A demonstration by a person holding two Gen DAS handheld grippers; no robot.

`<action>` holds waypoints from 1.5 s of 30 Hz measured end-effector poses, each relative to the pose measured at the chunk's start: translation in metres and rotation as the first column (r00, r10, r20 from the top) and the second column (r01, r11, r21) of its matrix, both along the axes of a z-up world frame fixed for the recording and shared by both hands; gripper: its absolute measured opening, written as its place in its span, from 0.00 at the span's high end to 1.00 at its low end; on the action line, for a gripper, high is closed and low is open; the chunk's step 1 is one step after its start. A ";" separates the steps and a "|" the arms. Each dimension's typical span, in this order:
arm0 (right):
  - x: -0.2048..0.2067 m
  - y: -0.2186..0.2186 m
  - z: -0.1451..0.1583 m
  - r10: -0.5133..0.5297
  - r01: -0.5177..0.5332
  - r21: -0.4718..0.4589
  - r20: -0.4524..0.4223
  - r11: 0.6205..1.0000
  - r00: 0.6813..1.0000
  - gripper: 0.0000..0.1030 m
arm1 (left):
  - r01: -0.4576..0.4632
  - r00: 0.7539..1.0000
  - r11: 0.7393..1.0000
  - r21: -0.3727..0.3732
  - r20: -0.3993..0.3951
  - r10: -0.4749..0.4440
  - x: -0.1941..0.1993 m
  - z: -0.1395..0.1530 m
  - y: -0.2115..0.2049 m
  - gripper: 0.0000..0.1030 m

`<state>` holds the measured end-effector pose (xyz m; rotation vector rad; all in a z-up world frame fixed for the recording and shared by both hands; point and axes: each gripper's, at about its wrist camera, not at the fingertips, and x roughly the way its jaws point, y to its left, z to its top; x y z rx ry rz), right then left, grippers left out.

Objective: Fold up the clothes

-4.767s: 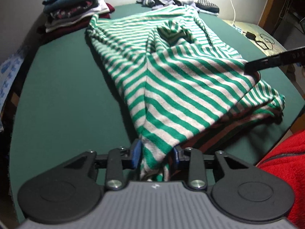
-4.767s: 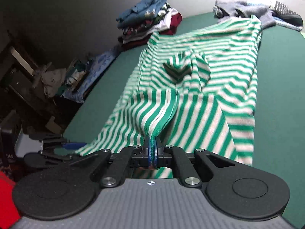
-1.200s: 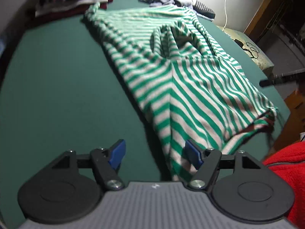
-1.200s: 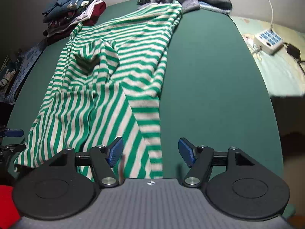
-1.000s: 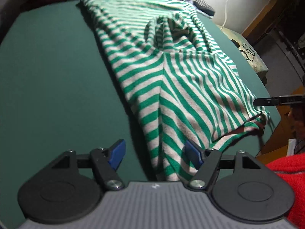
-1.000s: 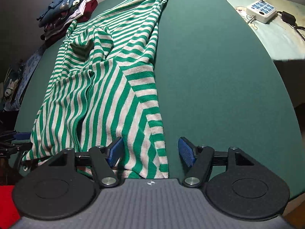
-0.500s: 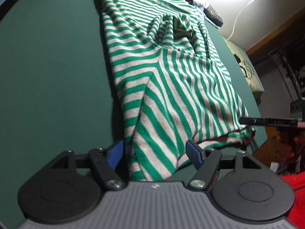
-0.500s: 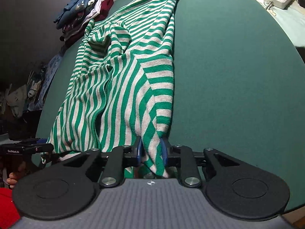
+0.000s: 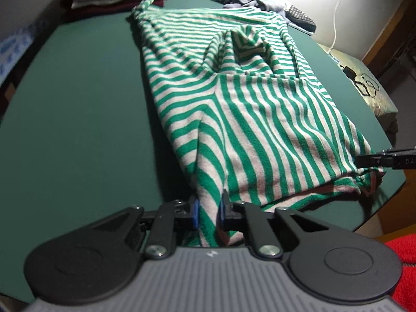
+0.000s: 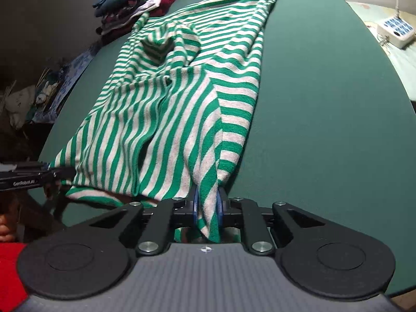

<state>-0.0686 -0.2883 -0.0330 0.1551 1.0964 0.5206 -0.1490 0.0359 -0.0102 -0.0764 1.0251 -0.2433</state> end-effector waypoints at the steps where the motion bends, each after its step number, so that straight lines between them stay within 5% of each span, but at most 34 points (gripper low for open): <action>1: -0.002 0.000 0.003 0.009 -0.009 0.002 -0.001 1.000 1.000 0.87 | 0.012 1.000 1.000 0.008 0.013 -0.012 -0.003 0.004 -0.001 0.91; 14: -0.014 -0.003 0.003 0.065 -0.068 -0.044 -0.049 0.997 0.997 0.83 | 0.110 0.992 0.991 0.070 -0.065 -0.105 -0.013 0.002 0.007 0.86; 17: -0.011 -0.002 0.014 0.075 -0.076 -0.060 -0.010 0.995 0.997 0.62 | 0.146 0.988 0.988 0.049 -0.057 -0.143 -0.009 0.012 0.012 0.64; 19: -0.010 -0.006 0.032 0.086 -0.083 -0.052 0.056 0.995 0.995 0.56 | 0.178 0.984 0.981 0.075 -0.008 -0.178 -0.012 0.026 0.014 0.37; 20: -0.009 -0.006 0.044 0.086 -0.081 -0.045 0.105 0.996 0.991 0.53 | 0.182 0.983 0.980 0.084 0.022 -0.185 -0.013 0.035 0.017 0.33; 23: 0.000 0.013 0.062 0.126 -0.137 0.043 0.188 0.990 0.974 0.52 | 0.177 0.977 0.982 0.072 0.105 -0.184 -0.013 0.055 0.025 0.31; 27: 0.018 0.062 0.034 0.175 -0.177 -0.006 0.213 0.984 0.961 0.53 | 0.234 0.963 0.968 0.088 0.114 -0.243 -0.005 0.050 0.005 0.33; 31: 0.037 0.082 0.008 0.129 -0.132 0.001 0.204 0.991 0.970 0.53 | 0.300 0.950 0.954 0.027 0.086 -0.301 -0.009 0.039 -0.011 0.32; 34: 0.042 0.087 -0.004 0.122 -0.126 0.023 0.147 0.992 0.982 0.58 | 0.301 0.952 0.954 0.000 0.067 -0.300 -0.013 0.032 -0.012 0.31; 35: 0.041 0.089 -0.005 0.128 -0.132 0.023 0.140 0.991 0.982 0.70 | 0.301 0.952 0.954 -0.009 0.060 -0.300 -0.014 0.030 -0.012 0.31; 36: 0.040 0.090 -0.003 0.137 -0.141 0.028 0.131 0.990 0.982 0.92 | 0.301 0.952 0.953 -0.019 0.053 -0.300 -0.015 0.027 -0.012 0.31; 41: 0.037 0.071 0.023 0.106 -0.121 0.092 0.158 0.988 0.982 0.95 | 0.301 0.954 0.952 -0.065 0.021 -0.300 -0.020 0.016 -0.013 0.28; 45: 0.036 0.069 0.023 0.108 -0.109 -0.005 0.174 0.994 0.979 0.95 | 0.301 0.954 0.950 -0.087 0.026 -0.300 -0.025 0.017 -0.011 0.27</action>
